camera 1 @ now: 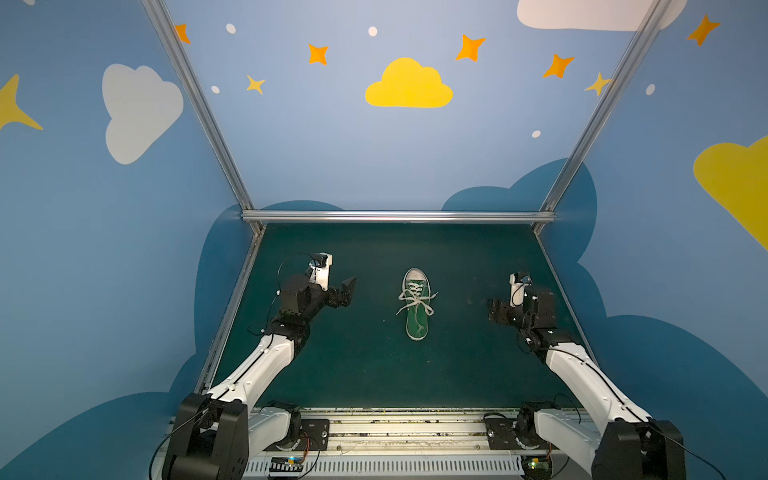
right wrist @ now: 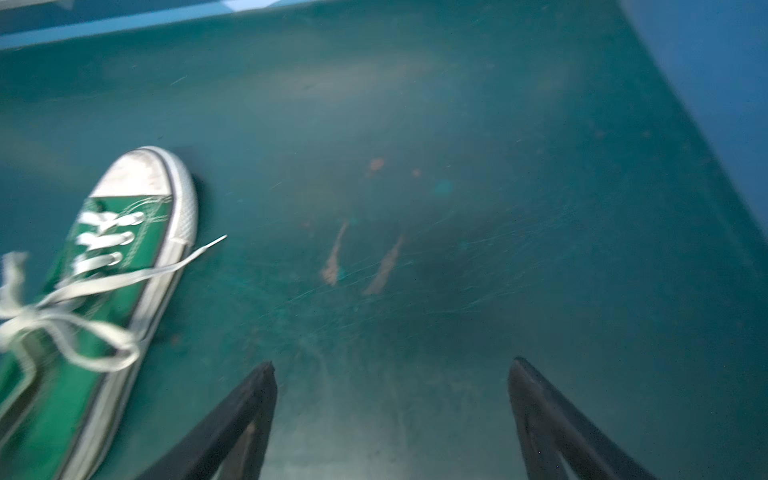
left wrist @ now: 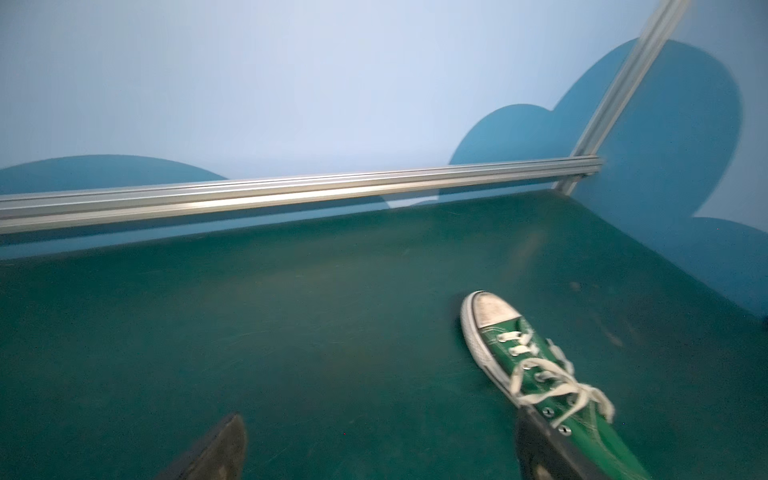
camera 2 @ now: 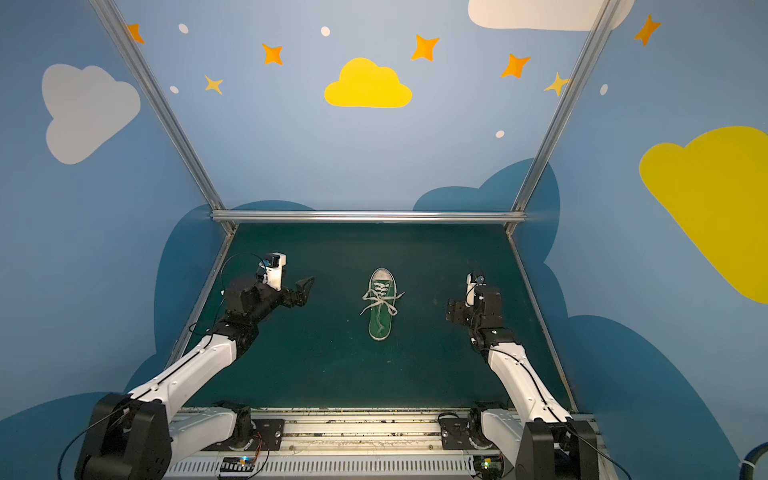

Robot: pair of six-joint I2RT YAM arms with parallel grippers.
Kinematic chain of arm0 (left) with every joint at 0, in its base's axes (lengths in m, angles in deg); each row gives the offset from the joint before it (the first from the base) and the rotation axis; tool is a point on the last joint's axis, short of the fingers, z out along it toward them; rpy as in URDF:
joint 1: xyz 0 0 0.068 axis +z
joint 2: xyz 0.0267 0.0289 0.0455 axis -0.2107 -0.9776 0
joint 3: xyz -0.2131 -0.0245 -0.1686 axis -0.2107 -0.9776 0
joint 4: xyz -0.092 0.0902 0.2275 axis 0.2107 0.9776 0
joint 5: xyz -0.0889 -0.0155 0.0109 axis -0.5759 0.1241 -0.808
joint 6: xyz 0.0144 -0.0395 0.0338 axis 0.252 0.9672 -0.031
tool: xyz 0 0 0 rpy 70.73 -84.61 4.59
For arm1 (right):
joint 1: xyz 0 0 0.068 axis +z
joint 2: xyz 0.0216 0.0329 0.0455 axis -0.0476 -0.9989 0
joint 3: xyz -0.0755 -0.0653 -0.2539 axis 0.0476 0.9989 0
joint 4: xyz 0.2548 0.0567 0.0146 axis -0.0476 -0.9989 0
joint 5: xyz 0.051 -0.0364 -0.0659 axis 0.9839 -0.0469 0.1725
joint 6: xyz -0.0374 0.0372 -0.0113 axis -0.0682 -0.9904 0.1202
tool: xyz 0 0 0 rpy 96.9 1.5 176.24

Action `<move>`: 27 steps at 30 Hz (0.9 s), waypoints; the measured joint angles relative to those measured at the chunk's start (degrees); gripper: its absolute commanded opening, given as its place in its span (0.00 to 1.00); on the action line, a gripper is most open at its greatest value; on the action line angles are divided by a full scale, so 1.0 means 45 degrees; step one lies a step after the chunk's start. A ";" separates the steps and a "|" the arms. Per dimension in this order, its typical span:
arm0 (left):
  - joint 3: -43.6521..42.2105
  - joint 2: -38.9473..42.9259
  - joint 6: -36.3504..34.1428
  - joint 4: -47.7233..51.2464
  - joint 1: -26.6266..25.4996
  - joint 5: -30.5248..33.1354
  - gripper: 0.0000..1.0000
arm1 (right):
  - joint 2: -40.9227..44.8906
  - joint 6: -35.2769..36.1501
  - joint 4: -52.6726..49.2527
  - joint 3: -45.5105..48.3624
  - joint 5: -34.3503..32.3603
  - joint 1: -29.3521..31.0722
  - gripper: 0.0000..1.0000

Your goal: Tie the shoes

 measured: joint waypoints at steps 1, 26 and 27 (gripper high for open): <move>-0.0253 0.0063 -0.0228 -0.0097 0.0039 0.0321 1.00 | -0.0010 0.0063 0.0301 0.0146 -0.0199 -0.0049 0.87; -0.3691 -0.5396 -0.0680 -0.7601 0.1676 0.3735 1.00 | -0.3716 0.0117 0.5901 0.0860 0.0175 -0.0981 0.87; -0.3594 -0.5275 -0.0724 -0.7451 0.1676 0.3570 1.00 | -0.4007 0.0131 0.6115 0.0860 0.0238 -0.0981 0.87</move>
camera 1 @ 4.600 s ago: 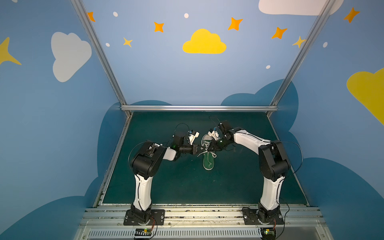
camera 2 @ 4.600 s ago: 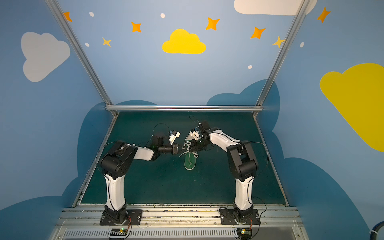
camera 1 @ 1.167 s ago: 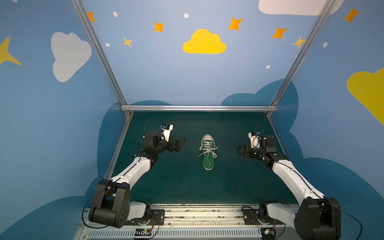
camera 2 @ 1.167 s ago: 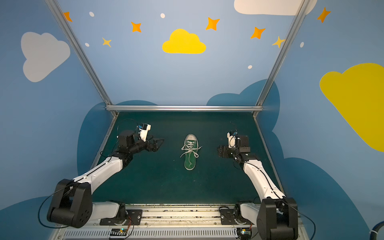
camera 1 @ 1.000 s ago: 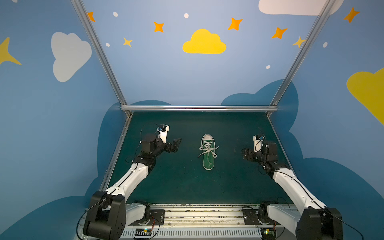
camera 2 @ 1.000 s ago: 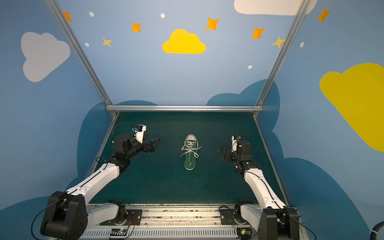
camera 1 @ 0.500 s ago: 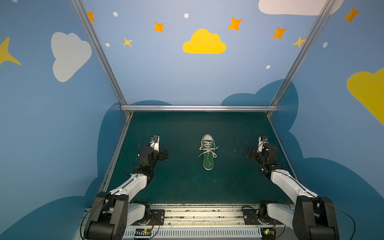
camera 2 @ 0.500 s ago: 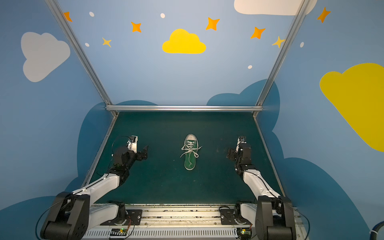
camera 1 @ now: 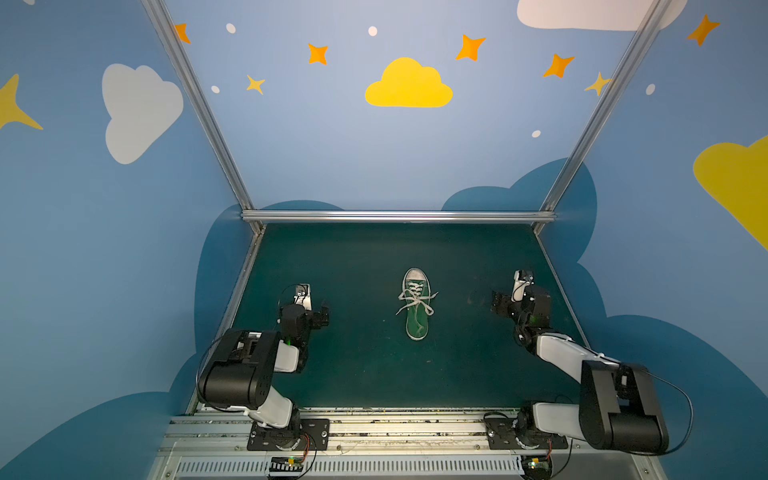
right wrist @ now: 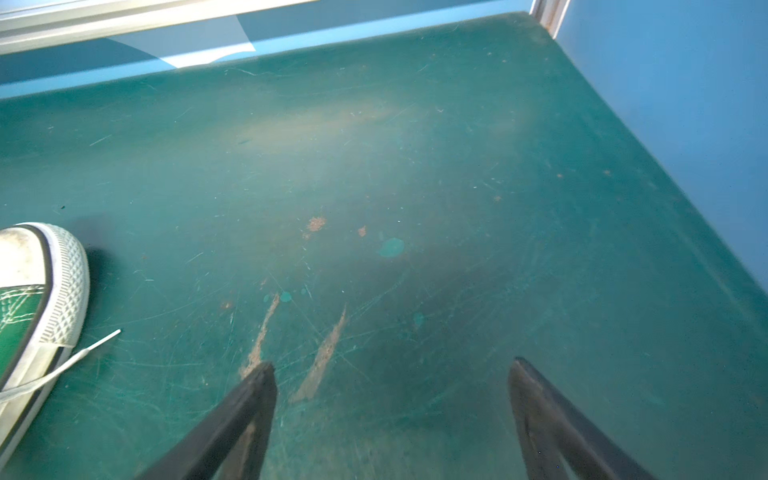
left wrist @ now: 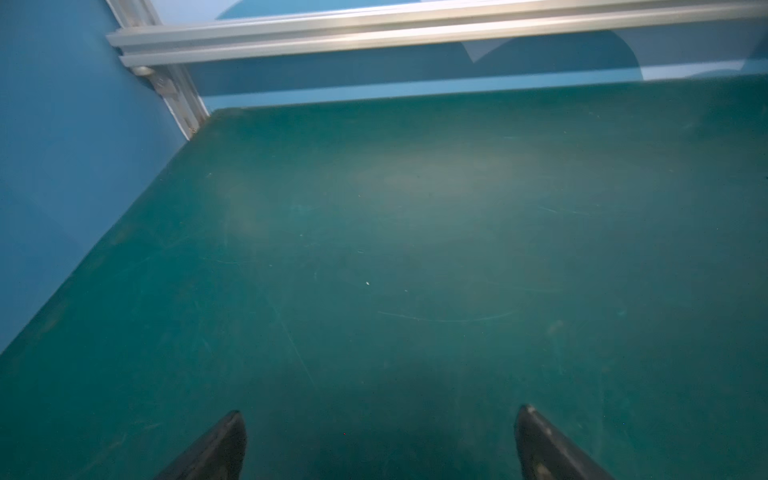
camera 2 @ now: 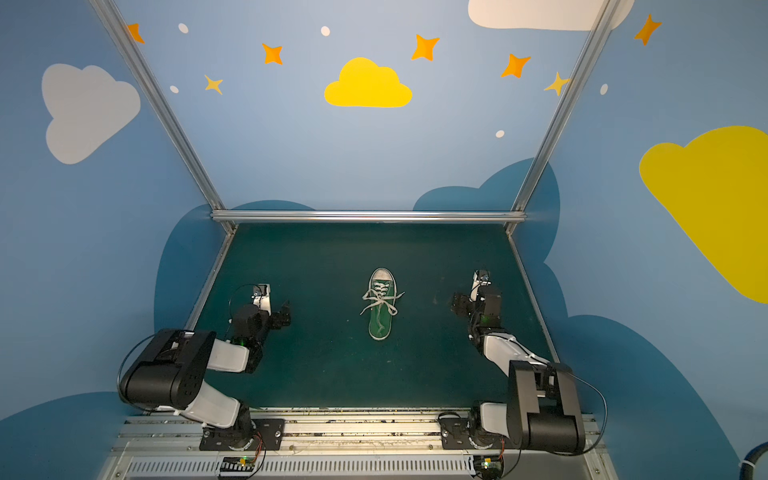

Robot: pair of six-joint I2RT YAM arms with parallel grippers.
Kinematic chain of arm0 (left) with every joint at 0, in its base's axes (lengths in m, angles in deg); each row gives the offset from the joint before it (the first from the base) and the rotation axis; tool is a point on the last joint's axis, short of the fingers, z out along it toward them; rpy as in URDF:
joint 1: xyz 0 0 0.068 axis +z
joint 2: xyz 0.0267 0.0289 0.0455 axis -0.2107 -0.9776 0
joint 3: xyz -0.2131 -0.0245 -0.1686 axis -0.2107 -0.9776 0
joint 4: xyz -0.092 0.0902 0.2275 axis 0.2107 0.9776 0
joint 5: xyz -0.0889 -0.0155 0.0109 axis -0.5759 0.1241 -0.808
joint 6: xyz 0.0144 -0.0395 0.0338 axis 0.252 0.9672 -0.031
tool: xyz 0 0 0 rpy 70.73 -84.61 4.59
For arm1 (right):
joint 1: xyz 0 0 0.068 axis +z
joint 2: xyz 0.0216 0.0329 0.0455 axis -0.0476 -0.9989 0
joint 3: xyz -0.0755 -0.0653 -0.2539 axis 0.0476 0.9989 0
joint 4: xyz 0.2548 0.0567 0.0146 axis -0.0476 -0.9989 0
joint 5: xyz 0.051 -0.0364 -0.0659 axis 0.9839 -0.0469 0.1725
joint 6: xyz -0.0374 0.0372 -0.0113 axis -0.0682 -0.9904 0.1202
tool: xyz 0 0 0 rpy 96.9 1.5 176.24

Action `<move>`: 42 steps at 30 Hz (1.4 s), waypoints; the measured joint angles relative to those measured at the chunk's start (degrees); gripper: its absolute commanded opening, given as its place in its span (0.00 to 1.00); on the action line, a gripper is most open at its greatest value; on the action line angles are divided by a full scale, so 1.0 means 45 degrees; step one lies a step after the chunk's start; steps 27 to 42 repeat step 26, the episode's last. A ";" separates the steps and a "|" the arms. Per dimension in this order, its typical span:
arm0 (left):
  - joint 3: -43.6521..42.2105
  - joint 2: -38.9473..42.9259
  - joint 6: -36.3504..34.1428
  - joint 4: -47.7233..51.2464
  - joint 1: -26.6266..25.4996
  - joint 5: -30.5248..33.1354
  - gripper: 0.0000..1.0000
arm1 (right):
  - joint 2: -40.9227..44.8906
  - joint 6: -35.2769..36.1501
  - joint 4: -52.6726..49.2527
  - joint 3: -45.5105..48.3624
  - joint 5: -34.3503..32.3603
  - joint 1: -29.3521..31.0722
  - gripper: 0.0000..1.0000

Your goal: Tie the shoes

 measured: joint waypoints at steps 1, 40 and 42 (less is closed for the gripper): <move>0.0214 0.0136 -0.0063 0.0330 0.0000 -0.0165 1.00 | -0.0321 0.0024 0.0219 0.0000 0.0083 0.0000 0.87; 0.1962 0.0243 0.0039 0.2540 0.0491 -0.1127 1.00 | -0.1326 0.0233 0.0277 -0.0597 0.0282 0.0102 0.87; 0.1962 0.0243 0.0039 0.2540 0.0491 -0.1127 1.00 | -0.1326 0.0233 0.0277 -0.0597 0.0282 0.0102 0.87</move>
